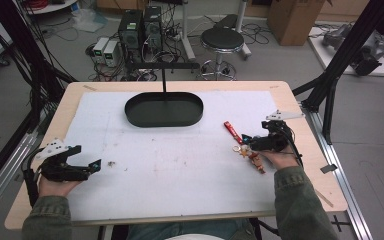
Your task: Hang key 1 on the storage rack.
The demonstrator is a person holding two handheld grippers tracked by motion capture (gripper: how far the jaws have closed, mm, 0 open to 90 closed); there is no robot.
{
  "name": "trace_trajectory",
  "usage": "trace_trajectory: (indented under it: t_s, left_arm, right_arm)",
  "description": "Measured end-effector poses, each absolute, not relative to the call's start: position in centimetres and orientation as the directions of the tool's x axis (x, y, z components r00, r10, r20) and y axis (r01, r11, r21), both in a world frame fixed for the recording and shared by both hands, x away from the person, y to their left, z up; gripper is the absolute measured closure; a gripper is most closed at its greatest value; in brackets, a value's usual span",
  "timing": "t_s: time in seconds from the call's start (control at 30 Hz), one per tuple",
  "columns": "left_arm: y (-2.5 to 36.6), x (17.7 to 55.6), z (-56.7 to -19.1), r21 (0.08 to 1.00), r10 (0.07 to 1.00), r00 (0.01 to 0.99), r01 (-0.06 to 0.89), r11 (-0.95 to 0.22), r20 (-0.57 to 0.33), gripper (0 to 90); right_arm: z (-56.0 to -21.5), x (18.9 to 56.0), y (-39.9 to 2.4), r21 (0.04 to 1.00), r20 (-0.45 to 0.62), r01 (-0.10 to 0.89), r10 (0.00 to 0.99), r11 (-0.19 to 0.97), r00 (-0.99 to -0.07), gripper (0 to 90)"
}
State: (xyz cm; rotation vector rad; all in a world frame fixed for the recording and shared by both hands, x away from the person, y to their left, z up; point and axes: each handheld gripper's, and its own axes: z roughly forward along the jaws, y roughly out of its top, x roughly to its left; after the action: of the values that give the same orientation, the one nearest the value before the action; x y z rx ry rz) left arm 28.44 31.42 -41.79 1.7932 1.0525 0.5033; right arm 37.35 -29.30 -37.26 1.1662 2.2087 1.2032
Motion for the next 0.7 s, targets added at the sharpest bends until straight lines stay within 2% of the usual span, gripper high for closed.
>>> trace_trajectory:
  t_s: [0.37, 0.5, 0.7]
  left_arm:
    - [31.6, 28.4, -41.7, 0.89, 0.834, 0.541, 0.427, -0.16, -0.109, 2.2]
    - [31.5, 28.4, -41.6, 0.895, 0.832, 0.543, 0.418, -0.154, -0.111, 2.2]
    - [31.4, 28.6, -41.8, 0.89, 0.829, 0.549, 0.425, -0.164, -0.11, 2.2]
  right_arm:
    - [-37.1, 40.9, -27.0, 0.771, 0.076, 0.542, 0.798, 0.333, -0.598, 0.6]
    - [-37.8, 42.7, -25.7, 0.694, 0.073, 0.596, 0.784, 0.405, -0.617, 0.6]
    - [-38.5, 44.2, -24.6, 0.634, 0.039, 0.622, 0.785, 0.46, -0.619, 0.6]
